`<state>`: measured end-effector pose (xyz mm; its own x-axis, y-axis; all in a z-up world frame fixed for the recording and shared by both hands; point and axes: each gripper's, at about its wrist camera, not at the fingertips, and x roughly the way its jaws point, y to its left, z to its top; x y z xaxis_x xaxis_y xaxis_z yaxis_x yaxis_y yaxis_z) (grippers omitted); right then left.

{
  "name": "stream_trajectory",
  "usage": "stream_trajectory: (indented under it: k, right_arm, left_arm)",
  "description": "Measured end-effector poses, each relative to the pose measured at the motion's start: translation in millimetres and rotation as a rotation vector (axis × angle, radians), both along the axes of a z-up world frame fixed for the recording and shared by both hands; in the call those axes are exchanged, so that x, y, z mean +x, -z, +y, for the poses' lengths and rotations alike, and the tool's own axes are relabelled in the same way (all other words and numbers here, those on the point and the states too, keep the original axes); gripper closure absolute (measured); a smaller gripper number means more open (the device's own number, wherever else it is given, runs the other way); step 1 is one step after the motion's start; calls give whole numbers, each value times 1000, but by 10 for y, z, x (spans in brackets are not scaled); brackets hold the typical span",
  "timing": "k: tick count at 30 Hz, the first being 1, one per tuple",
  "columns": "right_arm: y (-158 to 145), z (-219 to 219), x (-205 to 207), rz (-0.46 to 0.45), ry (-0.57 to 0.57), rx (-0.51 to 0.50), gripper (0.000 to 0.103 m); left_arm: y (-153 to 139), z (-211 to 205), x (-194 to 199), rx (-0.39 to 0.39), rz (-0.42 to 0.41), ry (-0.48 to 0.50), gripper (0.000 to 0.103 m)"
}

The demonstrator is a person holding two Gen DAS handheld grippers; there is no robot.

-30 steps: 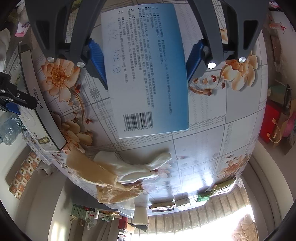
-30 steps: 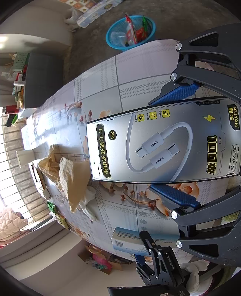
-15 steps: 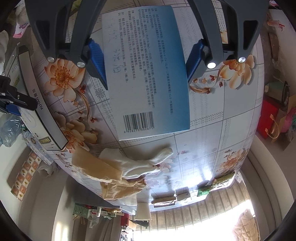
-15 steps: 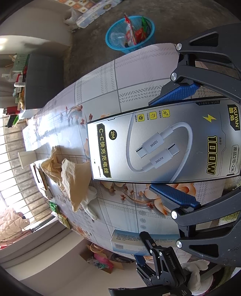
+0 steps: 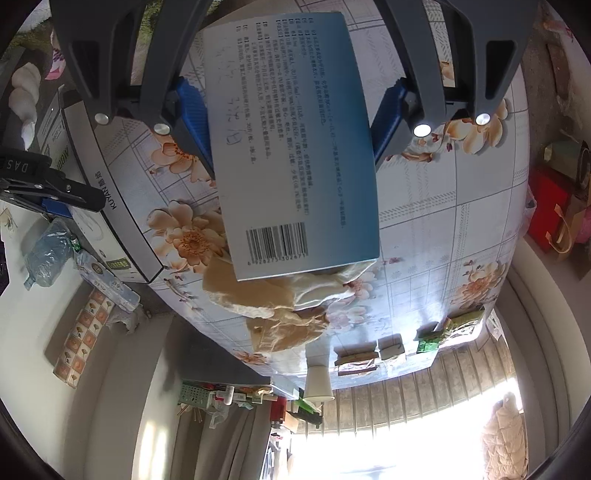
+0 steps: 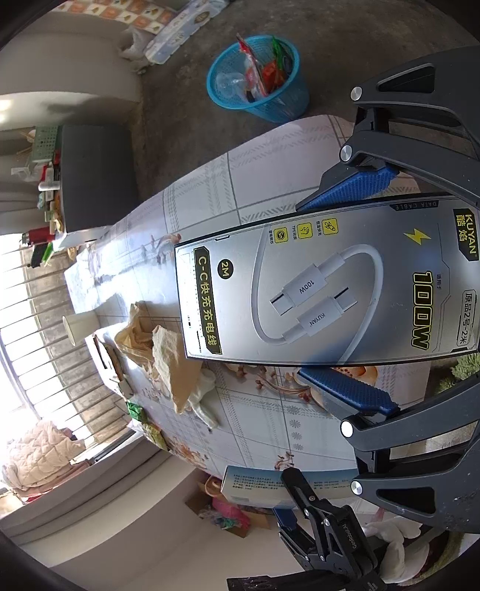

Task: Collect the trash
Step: 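Carry the cable box and tissue box over the blue wastebasket with both grippers, then open the left gripper to drop the tissue box while the right gripper releases the cable box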

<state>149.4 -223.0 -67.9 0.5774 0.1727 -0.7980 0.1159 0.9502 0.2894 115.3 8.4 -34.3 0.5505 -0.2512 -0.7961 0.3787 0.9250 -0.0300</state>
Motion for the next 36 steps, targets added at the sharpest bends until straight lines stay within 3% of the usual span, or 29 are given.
stream_trajectory:
  k: [10, 20, 25, 36]
  right_arm:
    - [-147, -673, -374, -78, 168, 94, 26]
    - [-9, -1665, -897, -120, 461, 169, 26]
    - [279, -2144, -1059, -88, 609, 220, 26]
    - [911, -2764, -1219, 10, 800, 313, 26]
  left_arm:
    - [-347, -842, 82, -66, -18, 222, 30]
    - [-440, -2366, 428, -109, 86, 495, 30]
    - [-174, -3263, 747, -107, 249, 586, 30]
    - [901, -4909, 1203, -12, 568, 636, 30]
